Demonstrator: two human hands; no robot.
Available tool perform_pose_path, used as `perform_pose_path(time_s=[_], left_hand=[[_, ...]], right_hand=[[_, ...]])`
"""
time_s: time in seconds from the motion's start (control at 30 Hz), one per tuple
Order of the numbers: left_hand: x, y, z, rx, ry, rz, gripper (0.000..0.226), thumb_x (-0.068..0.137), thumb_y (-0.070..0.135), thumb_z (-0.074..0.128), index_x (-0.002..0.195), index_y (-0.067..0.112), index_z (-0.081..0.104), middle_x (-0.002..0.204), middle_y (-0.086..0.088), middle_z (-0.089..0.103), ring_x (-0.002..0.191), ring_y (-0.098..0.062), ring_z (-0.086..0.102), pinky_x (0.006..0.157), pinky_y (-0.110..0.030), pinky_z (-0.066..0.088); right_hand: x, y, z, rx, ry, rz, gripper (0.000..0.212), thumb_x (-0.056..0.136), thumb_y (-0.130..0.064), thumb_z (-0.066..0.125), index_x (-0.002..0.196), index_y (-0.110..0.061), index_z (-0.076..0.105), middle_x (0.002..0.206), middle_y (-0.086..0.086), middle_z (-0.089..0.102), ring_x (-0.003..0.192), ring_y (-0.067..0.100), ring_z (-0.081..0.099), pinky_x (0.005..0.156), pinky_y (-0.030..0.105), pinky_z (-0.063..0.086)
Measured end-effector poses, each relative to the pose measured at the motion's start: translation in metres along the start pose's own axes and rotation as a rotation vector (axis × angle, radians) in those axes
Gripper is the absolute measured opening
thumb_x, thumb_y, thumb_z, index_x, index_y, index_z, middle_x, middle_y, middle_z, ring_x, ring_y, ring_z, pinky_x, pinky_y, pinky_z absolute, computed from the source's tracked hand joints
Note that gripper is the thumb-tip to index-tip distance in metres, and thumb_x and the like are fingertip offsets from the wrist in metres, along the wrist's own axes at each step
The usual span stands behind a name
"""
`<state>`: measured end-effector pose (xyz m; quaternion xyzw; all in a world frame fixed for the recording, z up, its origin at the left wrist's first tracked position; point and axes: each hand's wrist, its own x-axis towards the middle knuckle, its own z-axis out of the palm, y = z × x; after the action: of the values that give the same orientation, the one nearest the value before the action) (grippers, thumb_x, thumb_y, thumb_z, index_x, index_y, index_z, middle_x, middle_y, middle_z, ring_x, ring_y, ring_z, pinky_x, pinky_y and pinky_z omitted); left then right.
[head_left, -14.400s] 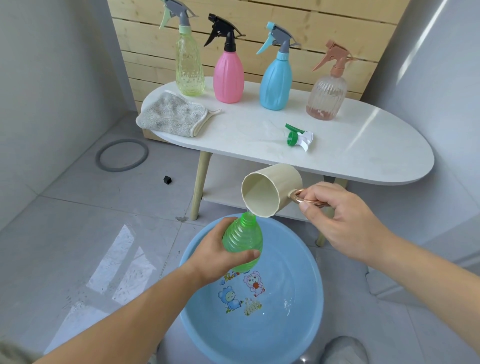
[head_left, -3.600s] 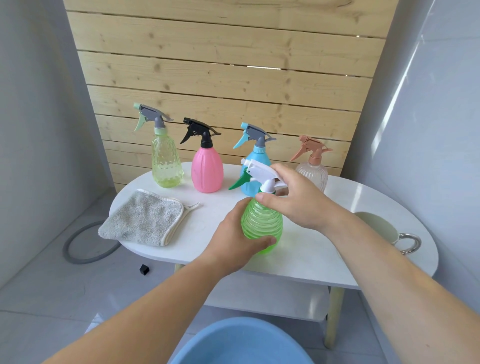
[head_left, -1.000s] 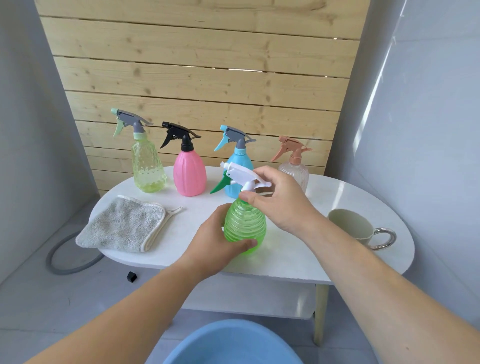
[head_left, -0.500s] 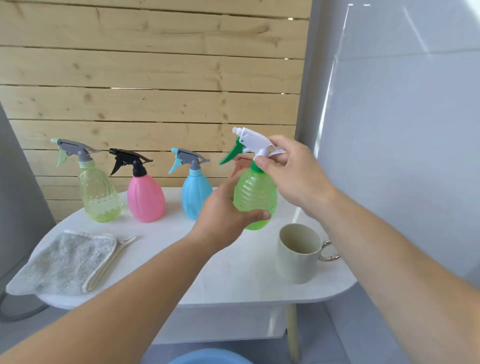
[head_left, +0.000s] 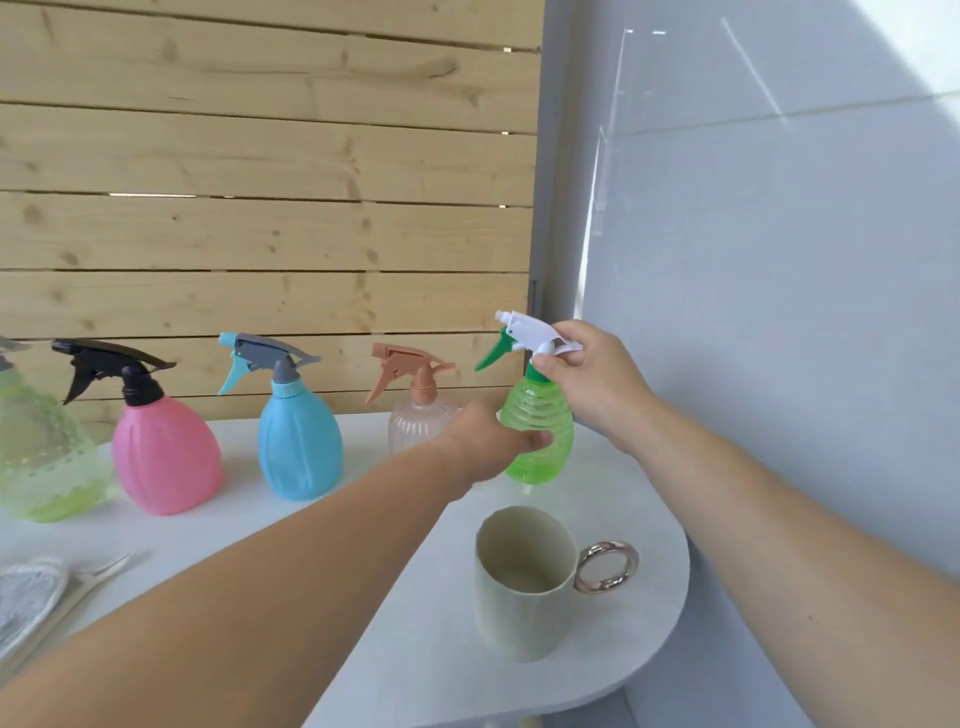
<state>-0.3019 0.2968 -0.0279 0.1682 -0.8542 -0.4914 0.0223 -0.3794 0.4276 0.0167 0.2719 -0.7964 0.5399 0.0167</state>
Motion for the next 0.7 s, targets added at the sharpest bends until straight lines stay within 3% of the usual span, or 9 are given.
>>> perform_pose_path(time_s=[0.07,0.17,0.5,0.7], left_hand=[[0.013,-0.006,0.01,-0.064,0.004,-0.025,0.055,0.082,0.041,0.082,0.132,0.035,0.059,0.111,0.0,0.067,0.091,-0.016,0.061,0.086,-0.031,0.056],[0.027,-0.01,0.021,-0.146,0.016,-0.048,0.083,0.061,0.051,0.083,0.138,0.043,0.054,0.12,0.001,0.069,0.111,-0.022,0.064,0.101,-0.046,0.054],[0.05,-0.02,0.033,-0.243,0.06,-0.022,0.095,0.054,0.054,0.084,0.142,0.043,0.052,0.13,-0.003,0.068,0.118,-0.025,0.064,0.1,-0.047,0.055],[0.053,-0.022,0.036,-0.264,0.068,-0.002,0.082,0.069,0.049,0.086,0.143,0.041,0.052,0.126,-0.004,0.069,0.115,-0.026,0.065,0.099,-0.047,0.056]], right_hand=[[0.004,0.012,0.0,-0.012,-0.013,0.003,0.012,0.091,-0.019,0.064,0.101,-0.027,0.066,0.086,0.005,0.075,0.079,0.024,0.065,0.07,0.032,0.046],[0.009,0.025,-0.001,-0.015,-0.014,0.008,0.015,0.092,-0.019,0.064,0.103,-0.028,0.066,0.085,0.006,0.075,0.074,0.018,0.06,0.068,0.031,0.043],[0.024,0.044,0.005,0.003,0.009,0.011,0.022,0.092,-0.02,0.064,0.112,-0.028,0.066,0.087,0.003,0.076,0.085,0.029,0.066,0.074,0.032,0.049],[0.028,0.043,0.006,-0.016,0.002,0.039,0.027,0.094,-0.021,0.063,0.12,-0.028,0.063,0.089,-0.002,0.076,0.095,0.027,0.068,0.084,0.038,0.054]])
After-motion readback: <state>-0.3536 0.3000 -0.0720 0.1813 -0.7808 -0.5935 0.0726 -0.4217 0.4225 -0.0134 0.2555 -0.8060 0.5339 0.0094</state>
